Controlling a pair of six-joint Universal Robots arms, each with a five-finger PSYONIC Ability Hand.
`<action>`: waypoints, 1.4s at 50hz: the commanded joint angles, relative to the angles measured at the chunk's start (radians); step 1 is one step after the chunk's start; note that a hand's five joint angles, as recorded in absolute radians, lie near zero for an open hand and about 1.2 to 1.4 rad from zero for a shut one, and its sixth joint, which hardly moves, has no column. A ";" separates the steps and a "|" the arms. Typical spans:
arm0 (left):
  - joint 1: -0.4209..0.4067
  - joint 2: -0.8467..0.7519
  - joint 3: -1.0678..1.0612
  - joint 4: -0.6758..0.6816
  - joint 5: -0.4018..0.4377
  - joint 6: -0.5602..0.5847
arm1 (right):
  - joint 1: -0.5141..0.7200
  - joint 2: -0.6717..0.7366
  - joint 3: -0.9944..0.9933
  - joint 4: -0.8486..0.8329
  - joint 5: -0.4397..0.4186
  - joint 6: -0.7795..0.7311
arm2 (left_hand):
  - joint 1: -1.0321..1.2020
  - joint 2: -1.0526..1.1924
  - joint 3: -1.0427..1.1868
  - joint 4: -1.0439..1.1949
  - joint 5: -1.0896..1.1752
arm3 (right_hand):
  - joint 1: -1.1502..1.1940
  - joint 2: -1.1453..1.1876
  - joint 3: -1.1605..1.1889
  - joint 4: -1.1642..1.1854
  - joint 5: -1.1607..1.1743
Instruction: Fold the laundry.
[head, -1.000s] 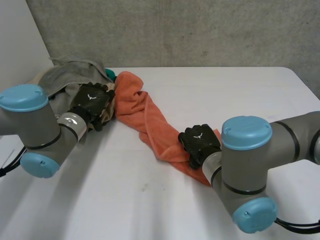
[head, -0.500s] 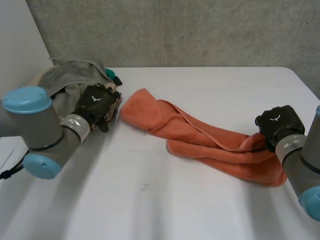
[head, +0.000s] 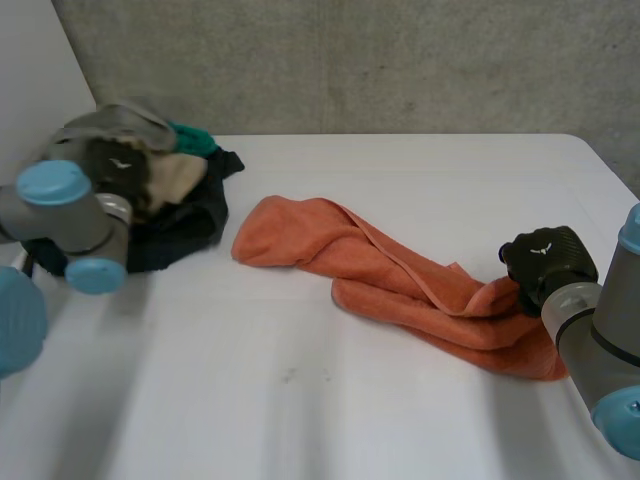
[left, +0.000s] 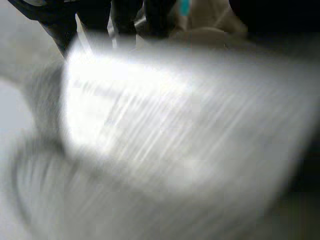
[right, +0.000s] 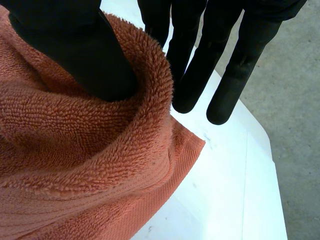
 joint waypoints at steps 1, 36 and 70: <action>0.072 -0.001 0.006 0.045 -0.047 0.106 | 0.001 0.000 -0.001 0.000 0.001 0.000 | 0.067 0.063 0.063 0.065 0.077 | 0.334 0.255 0.216 0.202 0.235; -0.439 0.543 -0.704 -0.004 0.261 -0.466 | 0.024 -0.213 0.002 0.083 -0.130 0.016 | -0.230 -0.233 -0.234 -0.232 -0.219 | 0.334 0.255 0.216 0.202 0.235; -0.516 0.550 -0.633 0.022 0.099 -0.462 | -0.115 -0.316 -0.108 0.397 -0.444 0.087 | 0.947 0.944 0.943 0.945 0.958 | 0.334 0.255 0.216 0.202 0.235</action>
